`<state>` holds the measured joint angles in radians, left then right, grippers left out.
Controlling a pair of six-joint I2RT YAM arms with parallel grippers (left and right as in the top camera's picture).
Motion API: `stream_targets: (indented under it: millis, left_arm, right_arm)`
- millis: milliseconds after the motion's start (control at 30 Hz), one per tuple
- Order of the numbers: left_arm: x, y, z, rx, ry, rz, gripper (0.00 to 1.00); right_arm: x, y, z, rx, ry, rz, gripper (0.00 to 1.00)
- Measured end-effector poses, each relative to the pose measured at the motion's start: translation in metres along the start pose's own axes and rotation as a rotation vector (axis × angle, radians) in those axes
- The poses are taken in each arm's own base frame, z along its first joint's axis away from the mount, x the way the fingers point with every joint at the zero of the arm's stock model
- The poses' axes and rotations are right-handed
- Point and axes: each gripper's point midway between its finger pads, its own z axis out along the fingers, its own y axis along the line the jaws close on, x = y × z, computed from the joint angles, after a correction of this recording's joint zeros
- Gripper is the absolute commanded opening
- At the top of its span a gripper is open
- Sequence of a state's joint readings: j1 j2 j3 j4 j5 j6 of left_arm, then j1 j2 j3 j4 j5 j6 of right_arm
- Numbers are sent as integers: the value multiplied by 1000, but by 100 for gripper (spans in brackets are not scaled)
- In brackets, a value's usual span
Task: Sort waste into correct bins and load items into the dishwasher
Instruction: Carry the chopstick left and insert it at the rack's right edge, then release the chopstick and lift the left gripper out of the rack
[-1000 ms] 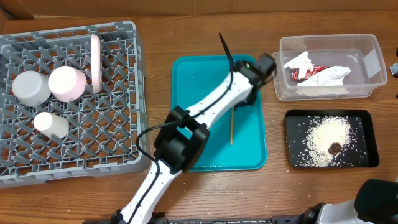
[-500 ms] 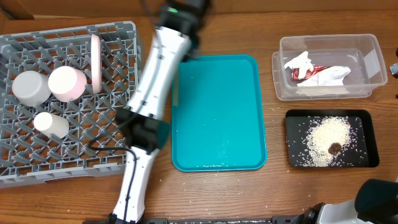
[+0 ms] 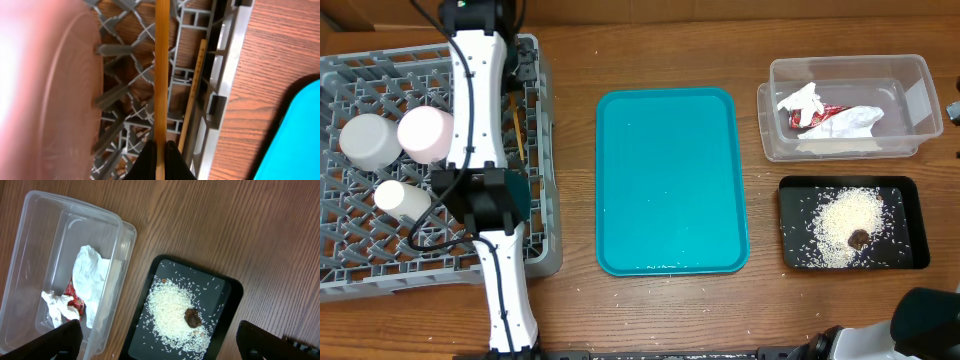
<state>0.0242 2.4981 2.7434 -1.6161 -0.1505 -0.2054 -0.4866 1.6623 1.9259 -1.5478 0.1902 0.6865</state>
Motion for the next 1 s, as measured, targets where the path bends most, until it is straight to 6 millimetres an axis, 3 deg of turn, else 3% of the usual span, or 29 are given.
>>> stream_targets:
  millis: [100, 167, 233, 333, 567, 733, 867, 1000]
  left_arm:
    - [-3, -1, 5, 37, -2, 14, 15]
    - [-6, -4, 6, 60, -11, 30, 31]
    - [-8, -6, 6, 73, -17, 47, 55]
    - [-8, -9, 5, 88, -17, 55, 63]
    - [6, -18, 3, 151, 40, 62, 61]
    - [10, -34, -21, 264, 35, 60, 60]
    - [8, -46, -54, 366, -18, 64, 49]
    - [11, -65, -92, 478, -71, 91, 19]
  right_arm:
    - [0, 0, 0, 0, 0, 0, 100]
    - [0, 0, 0, 1, 0, 0, 100]
    - [0, 0, 0, 1, 0, 0, 100]
    - [0, 0, 0, 1, 0, 0, 100]
    - [0, 0, 0, 0, 0, 0, 100]
    - [0, 0, 0, 0, 0, 0, 100]
    - [0, 0, 0, 0, 0, 0, 100]
    - [0, 0, 0, 0, 0, 0, 100]
